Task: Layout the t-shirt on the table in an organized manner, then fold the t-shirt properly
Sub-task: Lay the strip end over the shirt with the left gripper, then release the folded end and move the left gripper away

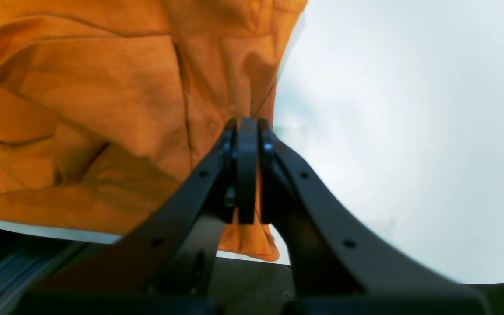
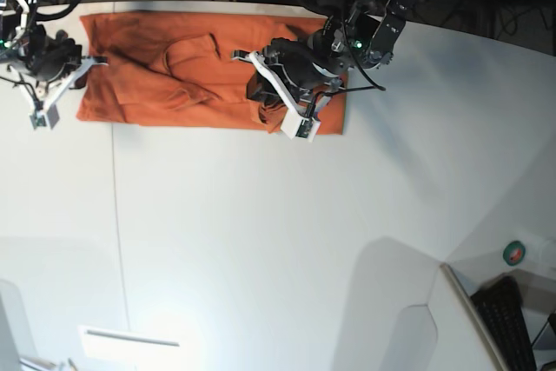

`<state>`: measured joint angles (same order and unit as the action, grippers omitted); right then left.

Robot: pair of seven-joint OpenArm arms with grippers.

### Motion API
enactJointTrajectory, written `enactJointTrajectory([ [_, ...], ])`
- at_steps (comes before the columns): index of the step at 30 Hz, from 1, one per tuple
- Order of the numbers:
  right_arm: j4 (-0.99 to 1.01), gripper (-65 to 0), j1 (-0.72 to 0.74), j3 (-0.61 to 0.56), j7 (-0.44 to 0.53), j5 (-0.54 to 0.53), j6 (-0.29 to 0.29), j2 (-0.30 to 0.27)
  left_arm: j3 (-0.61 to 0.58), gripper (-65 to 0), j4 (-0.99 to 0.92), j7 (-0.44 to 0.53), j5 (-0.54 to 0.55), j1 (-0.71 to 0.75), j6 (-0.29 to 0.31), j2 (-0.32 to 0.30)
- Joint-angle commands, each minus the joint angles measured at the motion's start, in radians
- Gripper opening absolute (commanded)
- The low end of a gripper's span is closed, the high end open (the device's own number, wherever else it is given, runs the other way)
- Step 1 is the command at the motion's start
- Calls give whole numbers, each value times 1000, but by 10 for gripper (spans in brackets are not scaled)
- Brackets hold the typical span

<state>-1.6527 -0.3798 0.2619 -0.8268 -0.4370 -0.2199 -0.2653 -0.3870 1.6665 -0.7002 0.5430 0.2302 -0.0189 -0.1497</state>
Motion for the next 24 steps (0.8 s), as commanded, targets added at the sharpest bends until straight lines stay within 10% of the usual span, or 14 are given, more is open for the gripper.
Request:
enactJointTrajectory([
  [1, -14, -650, 5, 6, 14, -3, -5, -13, 1, -650, 19, 14, 10, -4, 9, 5],
  [5, -14, -650, 5, 6, 14, -3, -5, -13, 1, -650, 19, 14, 10, -5, 9, 5],
  [19, -14, -650, 5, 4, 14, -3, -5, -13, -2, -199, 16, 14, 12, -5, 9, 5],
  [24, -14, -650, 5, 4, 13, -3, -5, -13, -2, -140, 19, 14, 12, -5, 9, 25],
])
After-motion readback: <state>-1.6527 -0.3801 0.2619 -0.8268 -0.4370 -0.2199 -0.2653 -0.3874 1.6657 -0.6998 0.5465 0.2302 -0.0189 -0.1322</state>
